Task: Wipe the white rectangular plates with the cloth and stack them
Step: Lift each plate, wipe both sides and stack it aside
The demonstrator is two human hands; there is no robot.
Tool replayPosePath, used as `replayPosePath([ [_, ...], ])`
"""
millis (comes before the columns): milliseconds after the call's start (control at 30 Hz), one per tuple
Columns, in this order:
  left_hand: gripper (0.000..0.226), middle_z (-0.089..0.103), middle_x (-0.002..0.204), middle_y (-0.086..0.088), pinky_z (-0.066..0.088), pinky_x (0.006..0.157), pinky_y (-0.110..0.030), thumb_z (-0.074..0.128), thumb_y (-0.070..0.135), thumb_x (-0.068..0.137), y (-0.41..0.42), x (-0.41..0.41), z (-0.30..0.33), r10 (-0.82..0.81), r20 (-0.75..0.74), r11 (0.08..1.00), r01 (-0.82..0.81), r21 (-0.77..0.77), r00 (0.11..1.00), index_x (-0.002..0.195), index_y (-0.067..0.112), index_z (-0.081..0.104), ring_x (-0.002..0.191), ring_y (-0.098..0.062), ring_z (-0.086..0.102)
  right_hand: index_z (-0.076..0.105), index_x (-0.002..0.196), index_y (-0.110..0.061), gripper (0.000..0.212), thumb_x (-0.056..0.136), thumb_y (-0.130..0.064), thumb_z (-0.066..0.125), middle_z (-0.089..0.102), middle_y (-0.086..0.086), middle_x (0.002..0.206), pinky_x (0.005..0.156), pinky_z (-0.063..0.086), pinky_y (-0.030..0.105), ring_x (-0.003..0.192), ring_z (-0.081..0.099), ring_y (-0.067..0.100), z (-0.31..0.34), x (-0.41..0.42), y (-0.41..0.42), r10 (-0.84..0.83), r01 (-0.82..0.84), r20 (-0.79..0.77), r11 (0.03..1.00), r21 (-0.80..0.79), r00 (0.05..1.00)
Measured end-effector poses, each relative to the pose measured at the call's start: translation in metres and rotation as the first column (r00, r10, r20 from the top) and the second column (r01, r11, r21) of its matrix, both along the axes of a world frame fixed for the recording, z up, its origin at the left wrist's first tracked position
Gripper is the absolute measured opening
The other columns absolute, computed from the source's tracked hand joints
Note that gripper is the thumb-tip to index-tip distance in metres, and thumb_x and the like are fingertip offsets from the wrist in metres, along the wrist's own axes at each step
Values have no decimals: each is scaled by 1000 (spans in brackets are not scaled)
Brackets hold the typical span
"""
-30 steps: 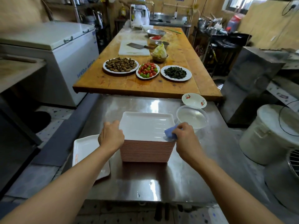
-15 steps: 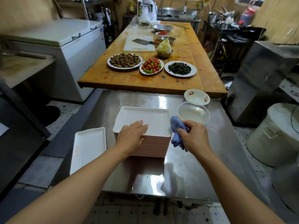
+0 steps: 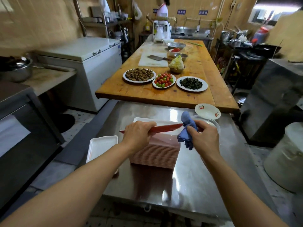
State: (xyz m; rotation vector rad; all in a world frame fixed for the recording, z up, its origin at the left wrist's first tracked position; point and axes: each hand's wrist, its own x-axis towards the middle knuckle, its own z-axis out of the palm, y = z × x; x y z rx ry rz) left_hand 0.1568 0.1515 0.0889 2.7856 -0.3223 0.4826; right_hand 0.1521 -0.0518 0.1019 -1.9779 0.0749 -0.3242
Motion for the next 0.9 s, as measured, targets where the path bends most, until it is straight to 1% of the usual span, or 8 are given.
replayPosePath([
  [167,12,69,86,-1,52,71,-36,61,23,87,26,-15,35,64,-74,915,-88,-393,995,99,21,65,80,-24,63,69,104,-17,19,87,-12,63,66,0,84,59,54,18,70,65,5,28,1,30,-29,15,157,996,90,987],
  [267,12,67,87,7,52,69,-22,62,15,89,50,-29,51,8,-155,706,-116,-698,988,96,24,63,80,-9,65,69,104,-16,21,85,-9,64,66,2,96,68,53,19,78,64,5,43,-2,57,11,-31,259,997,73,966],
  [333,14,69,94,3,54,71,-21,60,15,91,65,-39,55,-51,-208,563,-144,-814,977,100,26,61,84,-7,67,70,105,-13,21,84,-8,65,65,3,102,74,45,9,86,58,8,54,-5,80,58,-48,349,998,-37,935],
  [433,18,71,95,-2,56,69,-27,59,15,91,85,-54,57,-112,-265,403,-199,-893,958,109,17,59,84,-15,70,69,108,-8,25,83,-4,65,62,6,108,81,38,4,96,55,12,71,-9,117,172,-111,453,981,-158,875],
  [533,21,71,95,-9,58,69,-29,58,11,90,98,-66,57,-190,-278,294,-216,-931,942,111,11,60,82,-21,70,66,112,-4,30,83,-6,66,58,13,118,96,39,26,113,49,25,79,-9,152,338,-169,464,914,-369,819],
  [667,26,68,105,-21,56,84,-42,55,8,91,112,-74,56,-257,-235,235,-175,-956,937,116,3,59,94,-34,67,46,136,-6,46,91,-12,54,42,15,142,114,24,39,135,32,30,74,-10,186,525,-262,371,782,-565,766],
  [767,25,69,100,-20,57,79,-38,54,4,91,116,-78,56,-249,-213,193,-167,-967,945,115,2,59,87,-30,68,32,145,-14,51,96,-19,45,32,9,150,117,16,40,140,24,26,66,-8,195,534,-229,337,736,-638,776],
  [900,24,69,96,-16,58,69,-32,53,5,91,116,-82,53,-256,-208,156,-172,-973,944,115,4,58,80,-23,69,32,145,-13,53,95,-29,35,37,8,146,114,20,43,136,31,23,57,-8,186,476,-197,317,756,-624,820],
])
